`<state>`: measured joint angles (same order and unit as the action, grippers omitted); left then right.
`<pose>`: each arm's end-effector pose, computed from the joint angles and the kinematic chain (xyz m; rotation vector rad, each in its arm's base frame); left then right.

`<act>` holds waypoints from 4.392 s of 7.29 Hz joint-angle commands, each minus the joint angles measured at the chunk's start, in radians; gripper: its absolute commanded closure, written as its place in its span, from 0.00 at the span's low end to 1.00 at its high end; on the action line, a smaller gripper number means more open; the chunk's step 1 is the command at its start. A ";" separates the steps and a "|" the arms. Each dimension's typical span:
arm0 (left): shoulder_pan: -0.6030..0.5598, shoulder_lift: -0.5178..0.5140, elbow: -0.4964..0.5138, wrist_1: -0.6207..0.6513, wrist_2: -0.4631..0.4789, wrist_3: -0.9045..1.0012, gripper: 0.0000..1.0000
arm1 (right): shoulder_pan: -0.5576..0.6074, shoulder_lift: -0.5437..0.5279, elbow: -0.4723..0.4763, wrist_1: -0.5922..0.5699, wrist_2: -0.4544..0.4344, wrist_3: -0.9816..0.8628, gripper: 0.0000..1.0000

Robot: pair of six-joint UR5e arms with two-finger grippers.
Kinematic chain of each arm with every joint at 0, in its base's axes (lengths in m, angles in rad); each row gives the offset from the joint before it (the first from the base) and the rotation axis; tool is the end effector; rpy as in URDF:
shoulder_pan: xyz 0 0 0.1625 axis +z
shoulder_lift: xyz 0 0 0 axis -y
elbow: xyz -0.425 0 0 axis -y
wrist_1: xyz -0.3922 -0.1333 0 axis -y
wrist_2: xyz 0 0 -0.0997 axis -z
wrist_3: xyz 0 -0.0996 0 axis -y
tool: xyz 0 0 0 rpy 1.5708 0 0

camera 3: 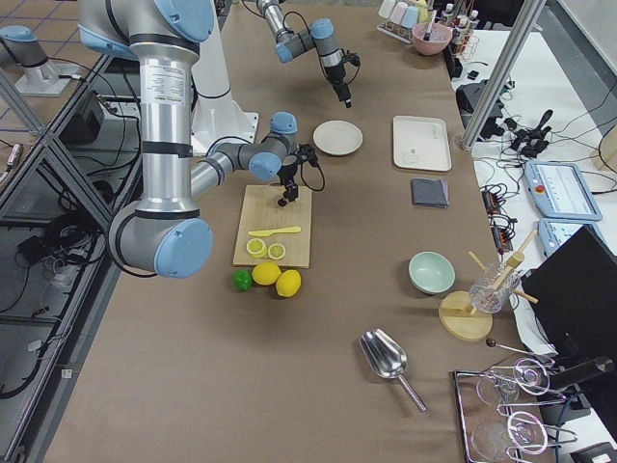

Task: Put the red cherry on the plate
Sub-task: 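Release the plate and withdraw the left gripper while the right gripper moves over the cherries, then grasp the pair of dark red cherries by the stem with the right gripper, then carry the cherries with the right gripper over the white plate, then lower the cherries onto the plate and open the right gripper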

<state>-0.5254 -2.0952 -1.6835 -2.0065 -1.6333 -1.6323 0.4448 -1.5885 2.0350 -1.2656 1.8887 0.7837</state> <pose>0.5098 -0.4425 0.2570 0.1939 1.0690 -0.4954 -0.3926 -0.3003 0.4191 0.1849 -0.7896 -0.4429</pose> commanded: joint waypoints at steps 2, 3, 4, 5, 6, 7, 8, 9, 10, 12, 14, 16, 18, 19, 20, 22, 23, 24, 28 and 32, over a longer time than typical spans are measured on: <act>0.001 0.000 0.005 0.000 0.001 0.002 0.02 | -0.005 0.004 -0.018 0.000 -0.006 0.003 0.37; 0.001 0.000 0.007 0.000 0.001 0.002 0.02 | -0.005 0.007 -0.019 0.000 -0.007 0.006 0.78; 0.002 0.000 0.005 0.000 0.001 0.002 0.02 | -0.003 0.009 -0.018 0.000 -0.011 0.008 1.00; 0.004 0.000 0.007 0.000 0.004 0.002 0.02 | -0.005 0.010 -0.018 0.000 -0.014 0.008 1.00; 0.004 0.000 0.007 -0.003 0.004 0.002 0.02 | -0.005 0.012 -0.010 0.000 -0.014 0.015 1.00; 0.001 -0.002 0.007 -0.003 0.003 0.003 0.02 | 0.000 0.016 0.005 0.000 -0.013 0.052 1.00; -0.005 -0.002 0.007 -0.003 -0.002 0.003 0.02 | 0.038 0.025 0.022 -0.004 0.003 0.055 1.00; -0.024 -0.002 0.005 -0.001 -0.005 0.005 0.02 | 0.087 0.028 0.037 -0.014 0.027 0.052 1.00; -0.059 0.004 0.007 0.000 -0.005 0.041 0.02 | 0.127 0.060 0.031 -0.021 0.102 0.054 1.00; -0.132 0.053 0.007 -0.008 -0.003 0.407 0.02 | 0.135 0.344 0.008 -0.313 0.090 0.055 1.00; -0.191 0.073 0.008 -0.011 -0.006 0.414 0.02 | 0.094 0.602 -0.159 -0.370 0.022 0.089 1.00; -0.203 0.130 0.005 -0.024 -0.005 0.416 0.02 | 0.062 0.795 -0.396 -0.304 -0.040 0.149 1.00; -0.212 0.141 0.008 -0.037 -0.003 0.416 0.02 | 0.054 0.860 -0.681 0.006 -0.103 0.175 1.00; -0.219 0.141 0.008 -0.037 -0.005 0.416 0.02 | 0.054 0.867 -0.687 0.009 -0.102 0.180 1.00; -0.220 0.141 0.016 -0.037 -0.005 0.416 0.02 | 0.054 0.865 -0.673 0.005 -0.100 0.180 1.00; -0.220 0.139 0.027 -0.038 -0.005 0.414 0.02 | 0.051 0.851 -0.665 -0.029 -0.096 0.178 1.00; -0.222 0.139 0.028 -0.038 -0.005 0.416 0.02 | 0.051 0.843 -0.624 -0.090 -0.095 0.177 1.00; -0.222 0.139 0.028 -0.038 -0.005 0.414 0.02 | 0.048 0.829 -0.586 -0.113 -0.095 0.177 1.00; -0.220 0.155 0.036 -0.038 -0.005 0.417 0.02 | 0.044 0.818 -0.482 -0.244 -0.088 0.177 0.00; -0.449 0.236 0.007 -0.023 -0.281 0.670 0.02 | 0.439 0.611 -0.058 -0.796 0.178 -0.250 0.00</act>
<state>-0.8748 -1.9059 -1.6625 -2.0331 -1.7872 -1.1121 0.7231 -0.8596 1.8749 -1.9718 1.9658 0.7242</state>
